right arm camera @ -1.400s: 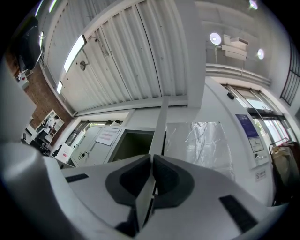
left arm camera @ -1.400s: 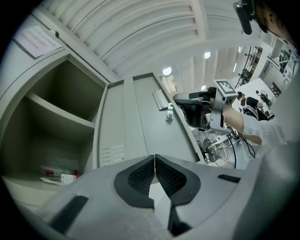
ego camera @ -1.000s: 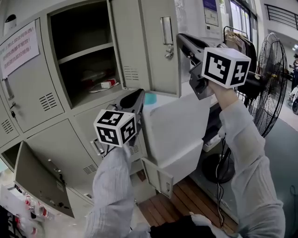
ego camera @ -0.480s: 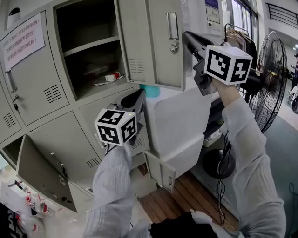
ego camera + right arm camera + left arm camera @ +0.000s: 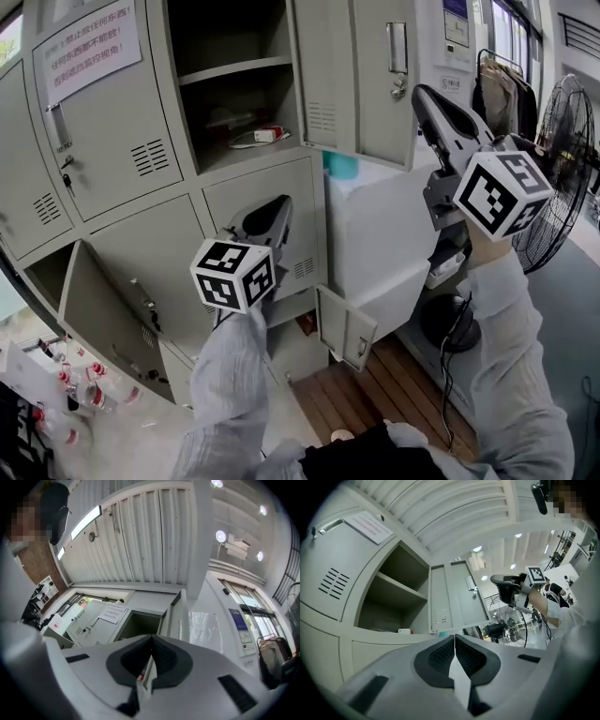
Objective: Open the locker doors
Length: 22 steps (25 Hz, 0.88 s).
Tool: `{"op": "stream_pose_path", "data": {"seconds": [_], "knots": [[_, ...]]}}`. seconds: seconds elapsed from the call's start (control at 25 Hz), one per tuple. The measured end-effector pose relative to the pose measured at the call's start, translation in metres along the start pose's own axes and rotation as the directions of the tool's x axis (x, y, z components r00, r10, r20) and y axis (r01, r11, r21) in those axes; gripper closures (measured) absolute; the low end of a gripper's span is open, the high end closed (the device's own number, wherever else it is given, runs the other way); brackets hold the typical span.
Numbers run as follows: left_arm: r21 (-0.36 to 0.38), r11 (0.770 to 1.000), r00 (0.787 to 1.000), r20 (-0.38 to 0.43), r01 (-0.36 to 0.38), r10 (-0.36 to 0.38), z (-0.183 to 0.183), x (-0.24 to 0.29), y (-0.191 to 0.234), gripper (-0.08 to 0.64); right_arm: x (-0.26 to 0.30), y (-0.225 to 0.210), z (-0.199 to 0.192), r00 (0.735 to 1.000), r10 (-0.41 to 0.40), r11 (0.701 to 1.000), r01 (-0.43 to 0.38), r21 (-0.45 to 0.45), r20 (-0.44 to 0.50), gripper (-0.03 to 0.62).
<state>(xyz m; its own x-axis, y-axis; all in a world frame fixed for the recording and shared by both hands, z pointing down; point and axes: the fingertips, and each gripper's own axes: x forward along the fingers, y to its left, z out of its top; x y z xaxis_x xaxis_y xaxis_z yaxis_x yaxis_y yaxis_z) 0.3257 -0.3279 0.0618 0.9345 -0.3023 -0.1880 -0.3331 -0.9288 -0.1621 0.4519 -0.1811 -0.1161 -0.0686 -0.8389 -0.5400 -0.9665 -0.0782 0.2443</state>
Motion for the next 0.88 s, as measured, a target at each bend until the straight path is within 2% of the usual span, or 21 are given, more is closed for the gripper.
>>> {"op": "stream_pose_path", "data": {"seconds": [0.16,0.32,0.44,0.64,0.88], "knots": [[-0.030,0.999,1.000,-0.019,-0.011,0.011,-0.015,-0.035,0.007,0.551,-0.010,0.045,-0.025,0.996,0.078,0.992,-0.074,0.099,-0.031,0.592],[-0.034,0.999,0.999,-0.036,0.000,-0.001,-0.035,-0.070,0.004,0.549,-0.029,0.092,-0.066,0.989,0.118,0.984,-0.104,0.148,-0.091,0.591],[-0.014,1.000,0.999,-0.046,0.002,-0.002,-0.049,-0.094,0.002,0.551,-0.048,0.123,-0.098,0.984,0.112,0.980,-0.086,0.182,-0.138,0.591],[-0.044,0.999,0.998,-0.059,0.004,-0.007,-0.079,-0.129,-0.003,0.550,-0.086,0.157,-0.142,0.973,0.073,0.974,-0.022,0.227,-0.221,0.591],[-0.085,0.996,0.998,-0.066,-0.003,-0.002,-0.106,-0.164,-0.006,0.549,-0.124,0.194,-0.161,0.962,0.066,0.964,0.008,0.266,-0.266,0.592]]}}
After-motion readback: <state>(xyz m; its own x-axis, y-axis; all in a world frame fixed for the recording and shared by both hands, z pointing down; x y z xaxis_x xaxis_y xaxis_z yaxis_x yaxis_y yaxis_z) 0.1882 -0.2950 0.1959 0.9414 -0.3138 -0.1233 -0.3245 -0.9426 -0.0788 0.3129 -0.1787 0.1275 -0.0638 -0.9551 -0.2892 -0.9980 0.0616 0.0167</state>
